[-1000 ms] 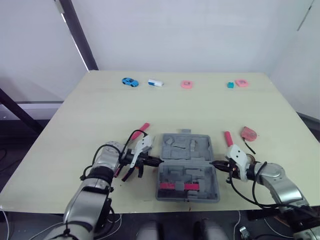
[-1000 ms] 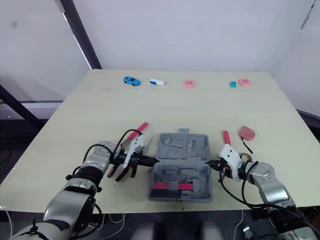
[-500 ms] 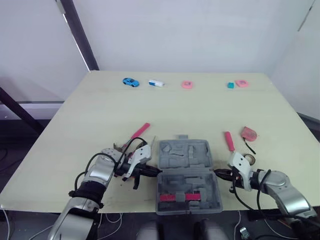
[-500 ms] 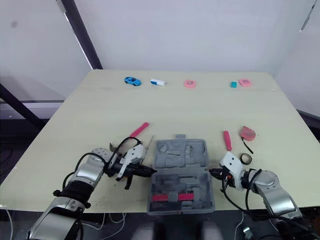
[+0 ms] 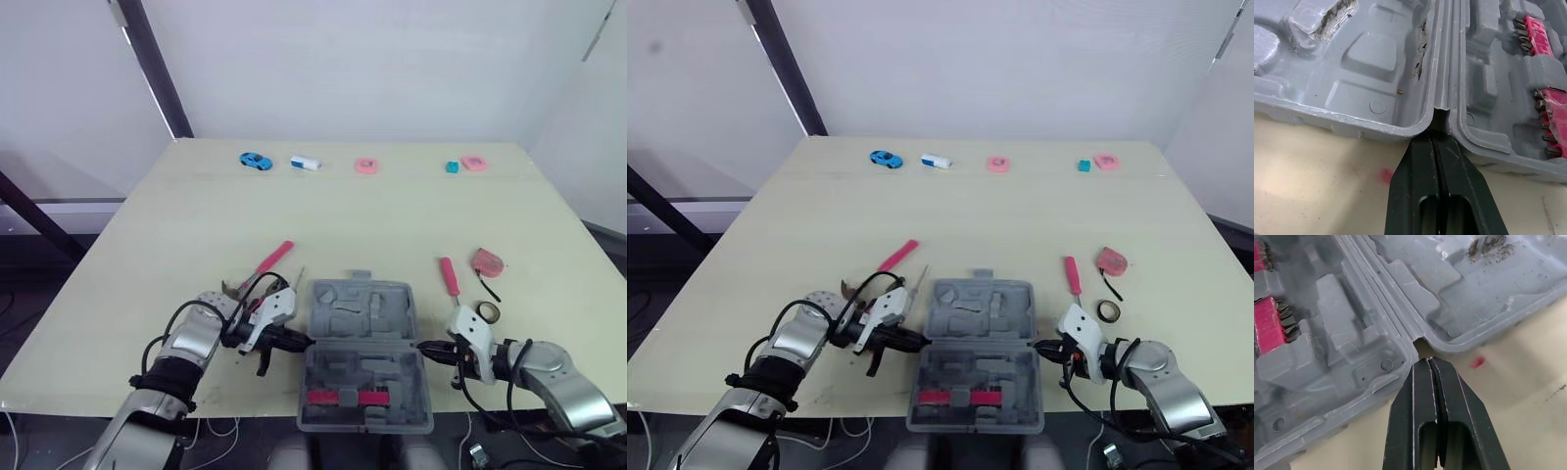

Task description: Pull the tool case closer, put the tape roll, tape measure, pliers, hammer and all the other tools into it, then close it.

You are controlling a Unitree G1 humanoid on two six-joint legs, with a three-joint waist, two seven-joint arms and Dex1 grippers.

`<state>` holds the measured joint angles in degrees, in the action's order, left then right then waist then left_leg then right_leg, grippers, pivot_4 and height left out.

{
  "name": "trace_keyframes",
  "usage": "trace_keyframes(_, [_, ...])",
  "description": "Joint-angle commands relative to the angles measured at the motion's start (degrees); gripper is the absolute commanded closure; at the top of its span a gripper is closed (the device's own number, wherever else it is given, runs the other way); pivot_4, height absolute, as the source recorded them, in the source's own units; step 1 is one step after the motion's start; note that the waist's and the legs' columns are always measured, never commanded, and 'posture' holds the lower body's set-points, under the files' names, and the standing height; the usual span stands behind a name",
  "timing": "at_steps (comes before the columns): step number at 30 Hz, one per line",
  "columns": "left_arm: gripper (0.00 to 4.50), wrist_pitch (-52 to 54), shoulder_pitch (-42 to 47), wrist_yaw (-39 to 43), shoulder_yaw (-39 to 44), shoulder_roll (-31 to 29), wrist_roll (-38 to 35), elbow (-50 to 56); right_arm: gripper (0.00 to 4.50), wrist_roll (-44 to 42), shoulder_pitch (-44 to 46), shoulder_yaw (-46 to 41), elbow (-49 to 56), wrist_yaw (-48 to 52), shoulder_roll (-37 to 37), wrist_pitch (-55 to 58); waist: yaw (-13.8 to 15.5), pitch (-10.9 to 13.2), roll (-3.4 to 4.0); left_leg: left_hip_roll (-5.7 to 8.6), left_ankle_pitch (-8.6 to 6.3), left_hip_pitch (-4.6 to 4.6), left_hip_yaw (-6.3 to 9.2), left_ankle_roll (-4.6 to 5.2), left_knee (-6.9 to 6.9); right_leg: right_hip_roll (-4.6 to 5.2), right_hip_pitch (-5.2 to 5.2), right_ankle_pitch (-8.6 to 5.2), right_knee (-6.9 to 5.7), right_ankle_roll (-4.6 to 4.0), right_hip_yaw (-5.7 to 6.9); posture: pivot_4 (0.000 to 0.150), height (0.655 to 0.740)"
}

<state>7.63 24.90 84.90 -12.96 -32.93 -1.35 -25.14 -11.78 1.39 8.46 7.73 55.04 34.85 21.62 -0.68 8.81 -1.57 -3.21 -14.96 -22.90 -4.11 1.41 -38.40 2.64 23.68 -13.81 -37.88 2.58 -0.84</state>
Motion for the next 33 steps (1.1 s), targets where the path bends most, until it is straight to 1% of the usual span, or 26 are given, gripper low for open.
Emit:
trace_keyframes(1, [4.47, 0.77, -1.66, 2.15, -2.31, -1.38, -0.58, 3.1, 4.5, -1.22, -0.46, 0.4, 2.49, 1.12, 0.82, 0.57, -0.03, 0.0, 0.0, 0.0, 0.0, 0.0, 0.0, 0.0, 0.0, 0.0, 0.0, 0.0, 0.0, 0.0, 0.0, 0.15, 0.74])
trace_keyframes(4, [4.47, 2.12, -2.71, 2.87, -2.98, -2.07, -1.59, 5.68, 4.5, -1.45, -0.63, 0.33, 2.76, 1.37, 1.05, 0.93, 0.0, 0.0, 0.0, 0.0, 0.0, 0.0, -0.01, 0.0, 0.0, 0.0, 0.0, 0.0, 0.0, 0.0, 0.0, 0.15, 0.74])
trace_keyframes(16, [4.47, 1.55, -3.33, 2.13, -4.93, -2.93, -1.71, 6.87, 4.5, -2.29, -2.19, 0.39, 4.3, 2.24, 2.54, 2.16, 0.1, 0.0, 0.0, 0.0, 0.0, 0.0, 0.0, 0.0, 0.0, 0.0, 0.0, 0.0, 0.0, 0.0, 0.0, 0.15, 0.74])
trace_keyframes(28, [4.47, -0.29, -2.77, 1.53, -5.08, -2.71, -1.02, 4.46, 4.5, -1.81, -2.01, 0.56, 3.39, 1.99, 2.83, 1.48, 0.13, 0.0, 0.0, 0.0, 0.0, 0.0, 0.0, 0.0, -0.01, 0.0, 0.0, 0.0, 0.0, 0.0, 0.0, 0.15, 0.74])
trace_keyframes(33, [4.47, -0.65, -1.75, -0.02, -4.32, -1.61, -1.31, 3.07, 4.5, -1.57, -1.7, 0.53, 2.81, 2.21, 3.07, 1.12, 0.23, 0.0, 0.0, 0.0, 0.0, 0.01, 0.0, 0.0, -0.01, 0.0, 0.0, 0.0, 0.0, 0.0, 0.0, 0.15, 0.74])
